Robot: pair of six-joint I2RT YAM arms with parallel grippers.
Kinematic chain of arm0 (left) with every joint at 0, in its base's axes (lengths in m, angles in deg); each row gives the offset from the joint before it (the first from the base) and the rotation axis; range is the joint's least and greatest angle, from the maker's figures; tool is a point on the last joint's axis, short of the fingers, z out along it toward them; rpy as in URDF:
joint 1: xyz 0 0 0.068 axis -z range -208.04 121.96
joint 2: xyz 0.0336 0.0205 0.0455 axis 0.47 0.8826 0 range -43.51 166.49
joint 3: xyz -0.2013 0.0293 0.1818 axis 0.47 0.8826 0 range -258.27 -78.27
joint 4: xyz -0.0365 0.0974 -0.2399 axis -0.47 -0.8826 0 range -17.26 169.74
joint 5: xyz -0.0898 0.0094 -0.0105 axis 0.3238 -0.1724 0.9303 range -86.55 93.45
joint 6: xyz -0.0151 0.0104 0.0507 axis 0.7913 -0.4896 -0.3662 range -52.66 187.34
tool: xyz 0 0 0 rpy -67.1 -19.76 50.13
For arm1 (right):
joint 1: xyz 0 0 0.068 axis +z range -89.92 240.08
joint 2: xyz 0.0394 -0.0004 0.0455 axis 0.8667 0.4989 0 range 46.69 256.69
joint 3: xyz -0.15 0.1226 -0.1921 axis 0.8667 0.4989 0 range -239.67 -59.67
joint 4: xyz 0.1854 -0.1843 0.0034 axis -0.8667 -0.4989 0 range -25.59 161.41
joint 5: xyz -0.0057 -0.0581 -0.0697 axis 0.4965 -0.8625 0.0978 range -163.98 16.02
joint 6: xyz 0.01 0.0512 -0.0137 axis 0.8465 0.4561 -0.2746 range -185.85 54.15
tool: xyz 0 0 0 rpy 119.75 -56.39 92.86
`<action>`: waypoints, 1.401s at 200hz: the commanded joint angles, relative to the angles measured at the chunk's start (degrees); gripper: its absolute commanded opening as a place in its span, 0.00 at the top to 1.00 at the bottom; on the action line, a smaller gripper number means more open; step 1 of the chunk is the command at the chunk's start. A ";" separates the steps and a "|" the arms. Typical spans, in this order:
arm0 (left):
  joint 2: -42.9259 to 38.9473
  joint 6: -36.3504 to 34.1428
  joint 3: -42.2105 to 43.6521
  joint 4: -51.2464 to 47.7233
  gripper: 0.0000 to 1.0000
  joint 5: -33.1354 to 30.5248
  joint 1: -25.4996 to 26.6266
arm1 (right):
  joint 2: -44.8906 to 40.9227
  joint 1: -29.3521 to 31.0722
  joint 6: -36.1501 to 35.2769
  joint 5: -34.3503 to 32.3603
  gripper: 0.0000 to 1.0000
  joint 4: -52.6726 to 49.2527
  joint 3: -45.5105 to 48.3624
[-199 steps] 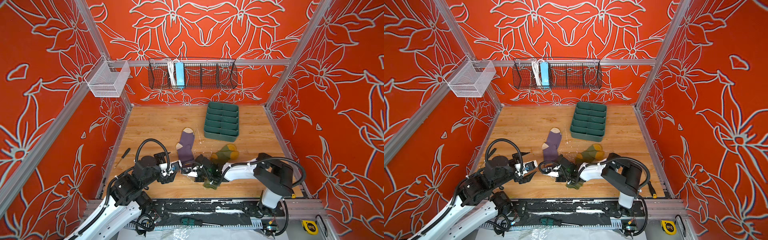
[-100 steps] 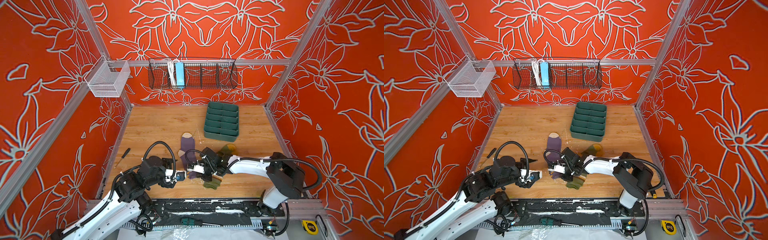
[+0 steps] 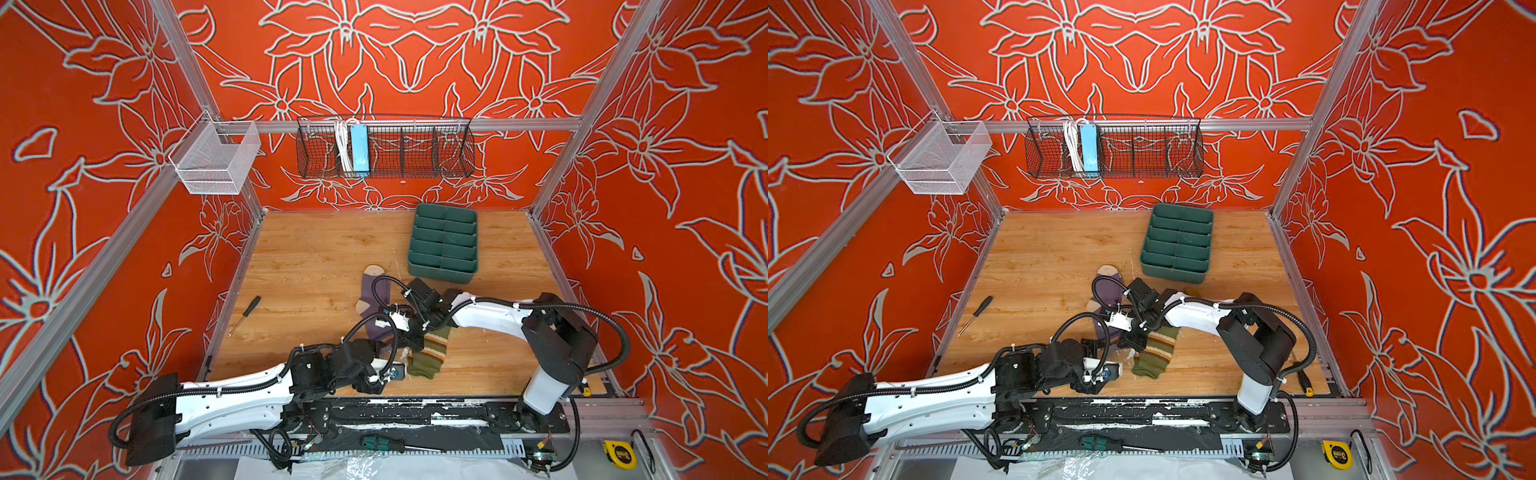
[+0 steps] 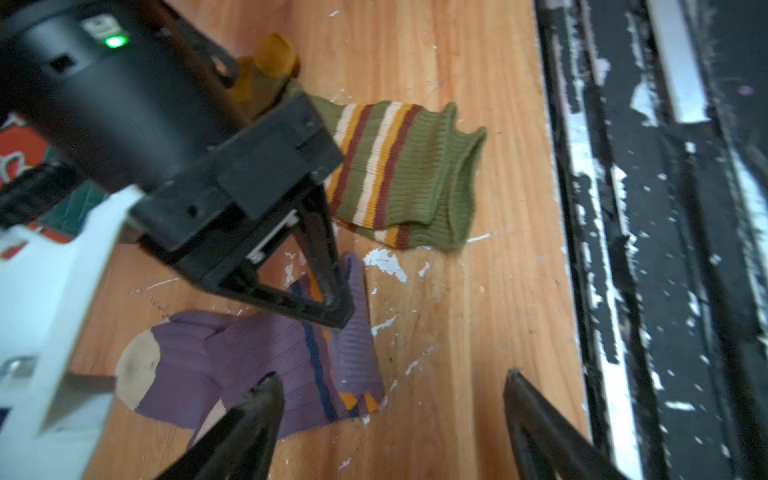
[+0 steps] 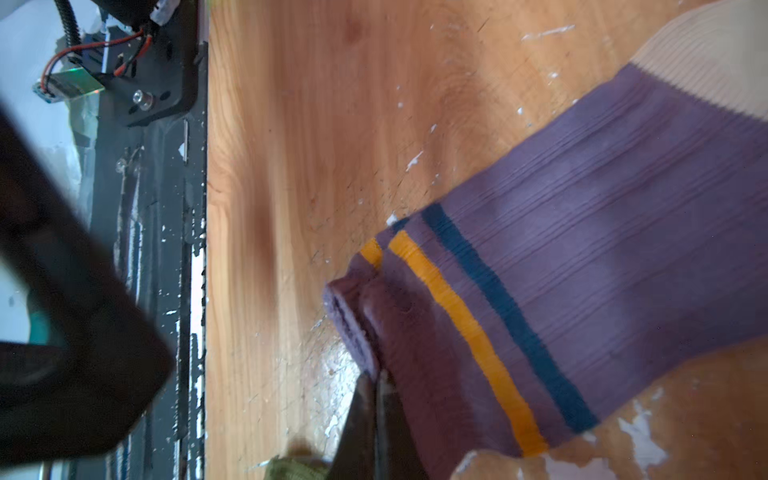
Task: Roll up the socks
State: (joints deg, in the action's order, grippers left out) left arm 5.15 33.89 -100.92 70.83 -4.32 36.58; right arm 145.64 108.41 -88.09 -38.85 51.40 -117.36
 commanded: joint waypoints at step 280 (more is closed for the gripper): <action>7.40 35.47 15.30 35.32 0.33 -11.73 -0.10 | 0.71 -0.29 -0.13 1.52 1.00 0.15 -0.49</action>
State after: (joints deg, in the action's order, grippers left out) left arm 9.53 71.04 -84.84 101.67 -18.11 36.85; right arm 145.64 108.26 -87.90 -38.96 51.53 -117.36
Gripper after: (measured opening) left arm 0.694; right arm 0.043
